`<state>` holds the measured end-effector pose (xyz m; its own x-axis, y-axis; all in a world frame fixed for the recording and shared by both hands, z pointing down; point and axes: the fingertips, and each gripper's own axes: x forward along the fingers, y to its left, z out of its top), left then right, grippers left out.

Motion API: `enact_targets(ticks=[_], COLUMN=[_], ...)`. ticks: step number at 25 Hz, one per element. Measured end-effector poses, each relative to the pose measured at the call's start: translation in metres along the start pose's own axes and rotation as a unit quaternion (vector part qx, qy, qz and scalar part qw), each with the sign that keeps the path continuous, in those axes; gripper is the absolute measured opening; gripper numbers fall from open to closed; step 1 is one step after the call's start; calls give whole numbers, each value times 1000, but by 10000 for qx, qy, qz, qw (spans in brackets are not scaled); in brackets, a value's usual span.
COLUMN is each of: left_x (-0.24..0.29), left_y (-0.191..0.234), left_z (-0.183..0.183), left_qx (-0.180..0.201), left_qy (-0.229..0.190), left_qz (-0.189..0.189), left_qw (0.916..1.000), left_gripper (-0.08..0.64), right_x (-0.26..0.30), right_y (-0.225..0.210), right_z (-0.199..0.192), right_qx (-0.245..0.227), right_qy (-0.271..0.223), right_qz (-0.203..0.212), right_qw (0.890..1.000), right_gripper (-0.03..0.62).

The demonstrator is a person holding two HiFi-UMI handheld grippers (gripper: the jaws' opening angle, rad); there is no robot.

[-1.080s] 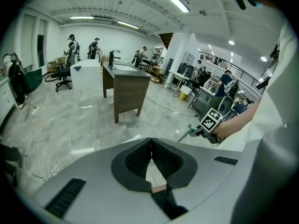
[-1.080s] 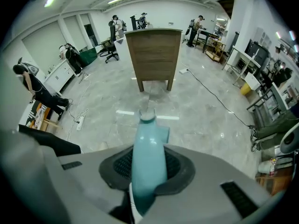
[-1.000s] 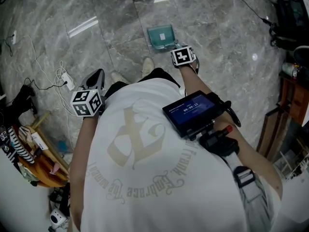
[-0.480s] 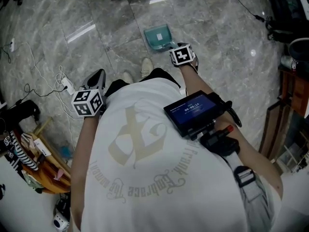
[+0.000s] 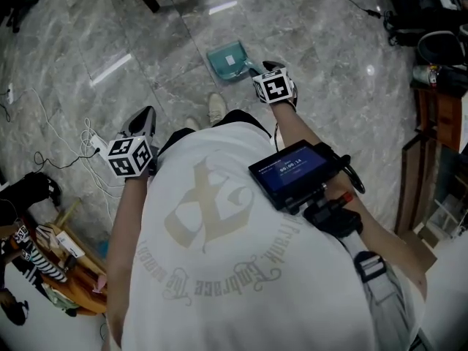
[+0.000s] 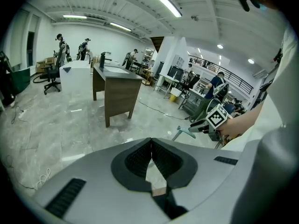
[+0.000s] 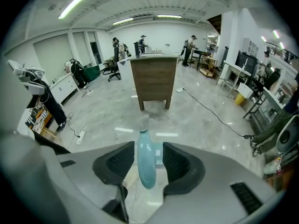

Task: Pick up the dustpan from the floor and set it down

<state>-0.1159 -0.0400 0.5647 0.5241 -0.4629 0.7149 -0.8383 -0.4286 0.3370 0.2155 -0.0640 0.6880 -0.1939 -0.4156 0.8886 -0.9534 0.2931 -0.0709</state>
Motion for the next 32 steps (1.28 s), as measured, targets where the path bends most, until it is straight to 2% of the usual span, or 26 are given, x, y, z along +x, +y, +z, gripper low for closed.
enact_targets(ticks=[2, 6, 10, 13, 21, 27, 32], left_x=[-13, -37, -36, -33, -25, -12, 2], left_y=[-2, -15, -23, -29, -39, -49, -58], left_z=[-5, -12, -6, 4, 19, 26, 27], left_qx=[26, 208, 467, 632, 897, 1055, 1186], left_qy=[-37, -158, -212, -229, -295, -236, -159], left_qz=[-39, -212, -459, -602, -939, -1175, -1338], left_qw=[10000, 9994, 9976, 9959, 9911, 9872, 9838], left_gripper=[14, 14, 14, 14, 12, 12, 12], right_x=[-24, -80, -111, -131, -180, -198, -194], right_y=[4, 15, 21, 30, 74, 99, 103], right_z=[2, 4, 13, 27, 70, 78, 63], right_qx=[22, 92, 368, 477, 335, 283, 368], right_qy=[-204, -693, -1105, -1451, -2430, -2742, -2757], right_qz=[-148, -474, -522, -357, 304, 649, 751], right_qw=[9997, 9964, 9918, 9876, 9690, 9591, 9576], right_gripper=[194, 72, 21, 17, 17, 17, 17])
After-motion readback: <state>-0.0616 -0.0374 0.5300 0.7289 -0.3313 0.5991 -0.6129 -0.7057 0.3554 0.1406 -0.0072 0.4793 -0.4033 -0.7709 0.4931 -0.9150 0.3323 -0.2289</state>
